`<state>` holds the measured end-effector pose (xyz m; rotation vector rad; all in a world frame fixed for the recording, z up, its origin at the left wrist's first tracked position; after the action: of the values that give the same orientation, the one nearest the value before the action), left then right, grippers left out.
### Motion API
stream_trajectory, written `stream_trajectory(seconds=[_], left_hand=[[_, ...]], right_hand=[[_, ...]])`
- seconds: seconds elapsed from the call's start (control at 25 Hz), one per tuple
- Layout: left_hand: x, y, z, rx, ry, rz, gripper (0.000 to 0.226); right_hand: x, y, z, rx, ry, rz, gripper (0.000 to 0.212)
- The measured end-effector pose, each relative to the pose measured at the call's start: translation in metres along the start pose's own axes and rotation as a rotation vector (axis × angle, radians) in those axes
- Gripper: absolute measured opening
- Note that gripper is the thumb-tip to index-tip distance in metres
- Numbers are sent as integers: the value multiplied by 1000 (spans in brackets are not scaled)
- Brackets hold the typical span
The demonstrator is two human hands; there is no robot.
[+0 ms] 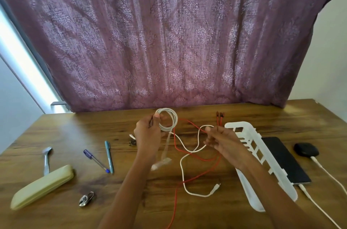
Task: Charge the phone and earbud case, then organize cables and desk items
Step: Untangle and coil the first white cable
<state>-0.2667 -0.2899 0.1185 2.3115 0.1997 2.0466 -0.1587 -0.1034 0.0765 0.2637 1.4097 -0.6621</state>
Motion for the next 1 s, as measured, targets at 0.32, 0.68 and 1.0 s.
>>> stream_trajectory(seconds=[0.32, 0.68, 1.0], left_hand=[[11, -10, 21, 39, -217, -184, 28], [5, -8, 19, 17, -190, -140, 27], [9, -11, 30, -201, 95, 270, 20]], right_hand=[[-51, -59, 32, 183, 582, 517, 33], [-51, -65, 21, 180, 624, 750, 13], [-52, -47, 10, 23, 105, 233, 28]])
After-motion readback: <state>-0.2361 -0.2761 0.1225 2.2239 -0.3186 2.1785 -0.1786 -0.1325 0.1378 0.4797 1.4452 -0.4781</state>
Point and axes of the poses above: each hand's wrist, its own z-axis away from the middle knuckle, its own y-axis out of the back of the hand, x = y × z, the point moved 3 cm from there along -z, towards the middle knuckle, and after that the axes turned 9 degrees about x, right-handed, at the moved point
